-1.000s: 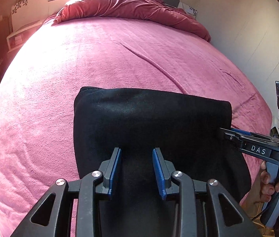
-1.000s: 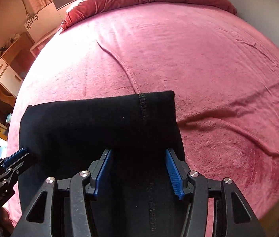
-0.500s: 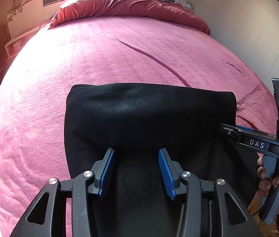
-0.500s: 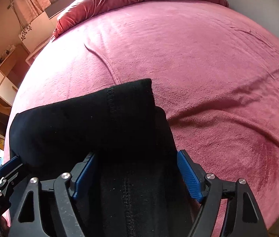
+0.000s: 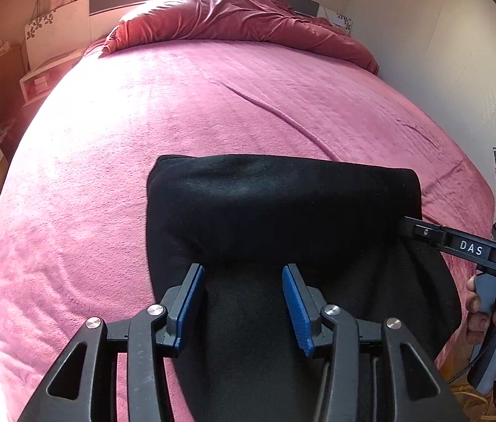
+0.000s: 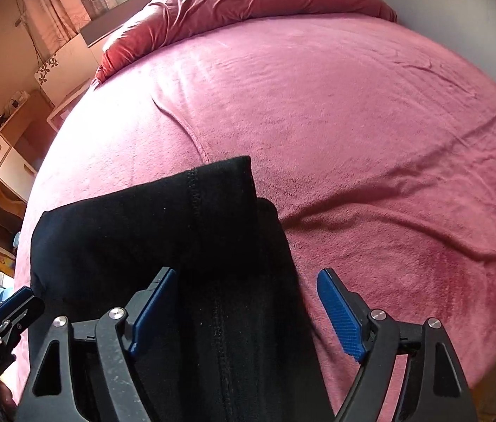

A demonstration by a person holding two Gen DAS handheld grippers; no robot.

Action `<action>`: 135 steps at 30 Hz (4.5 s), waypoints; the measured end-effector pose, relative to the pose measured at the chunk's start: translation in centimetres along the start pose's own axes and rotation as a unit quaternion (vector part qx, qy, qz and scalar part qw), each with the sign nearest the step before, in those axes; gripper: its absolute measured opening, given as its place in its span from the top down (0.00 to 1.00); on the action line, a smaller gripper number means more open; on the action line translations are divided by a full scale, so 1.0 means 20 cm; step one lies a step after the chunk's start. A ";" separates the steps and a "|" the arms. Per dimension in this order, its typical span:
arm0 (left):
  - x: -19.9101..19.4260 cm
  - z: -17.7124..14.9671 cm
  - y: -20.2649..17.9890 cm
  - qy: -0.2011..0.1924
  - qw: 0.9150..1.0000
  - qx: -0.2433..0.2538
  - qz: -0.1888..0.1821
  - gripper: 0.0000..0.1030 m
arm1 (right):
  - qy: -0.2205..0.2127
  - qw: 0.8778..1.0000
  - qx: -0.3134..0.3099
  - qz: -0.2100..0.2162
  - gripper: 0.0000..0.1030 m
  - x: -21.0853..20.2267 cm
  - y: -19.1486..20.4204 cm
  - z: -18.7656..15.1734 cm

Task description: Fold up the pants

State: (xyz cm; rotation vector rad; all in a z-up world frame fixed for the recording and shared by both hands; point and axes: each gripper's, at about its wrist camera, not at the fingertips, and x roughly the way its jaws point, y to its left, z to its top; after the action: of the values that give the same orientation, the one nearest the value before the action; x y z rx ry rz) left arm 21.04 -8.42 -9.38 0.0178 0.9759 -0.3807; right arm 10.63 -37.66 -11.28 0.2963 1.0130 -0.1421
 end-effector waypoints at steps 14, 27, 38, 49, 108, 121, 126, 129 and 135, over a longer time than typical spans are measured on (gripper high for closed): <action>-0.19 -0.34 0.33 0.033 0.992 -0.104 -0.066 0.54 | 0.056 0.997 -0.031 0.040 0.32 -0.26 -0.06 -0.36; -0.09 -0.46 0.17 0.066 0.996 -0.037 -0.056 0.54 | 0.082 0.996 -0.047 0.001 0.77 -0.11 -0.08 -0.48; -0.27 -0.35 0.20 -0.009 0.999 -0.035 0.012 0.38 | 0.041 0.998 -0.049 0.017 0.60 -0.29 -0.07 -0.42; -0.39 -0.27 0.19 -0.052 0.998 -0.024 0.021 0.34 | 0.037 0.998 0.003 0.053 0.37 -0.25 -0.12 -0.30; 0.05 -0.13 0.37 0.052 0.960 -0.154 -0.227 0.64 | 0.109 0.965 -0.074 0.227 0.59 0.10 0.15 0.00; -0.13 0.16 0.87 -0.009 0.979 -0.154 -0.135 0.64 | 0.106 0.948 -0.093 0.285 0.59 0.38 0.79 0.29; -0.03 0.28 1.03 -0.001 0.983 -0.155 -0.097 0.63 | 0.121 0.947 -0.086 0.284 0.59 0.51 0.91 0.40; 0.09 0.27 1.11 0.018 0.982 -0.171 -0.074 0.57 | 0.141 0.951 -0.075 0.265 0.57 0.64 0.93 0.41; 0.24 0.12 1.16 0.039 0.977 -0.208 -0.038 0.36 | 0.155 0.953 -0.053 0.256 0.47 0.82 0.87 0.33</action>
State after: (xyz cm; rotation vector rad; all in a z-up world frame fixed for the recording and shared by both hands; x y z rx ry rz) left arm 32.82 11.34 -15.44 -0.3881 1.1203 -0.2403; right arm 28.99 -22.80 -18.86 0.4846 1.2171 0.4416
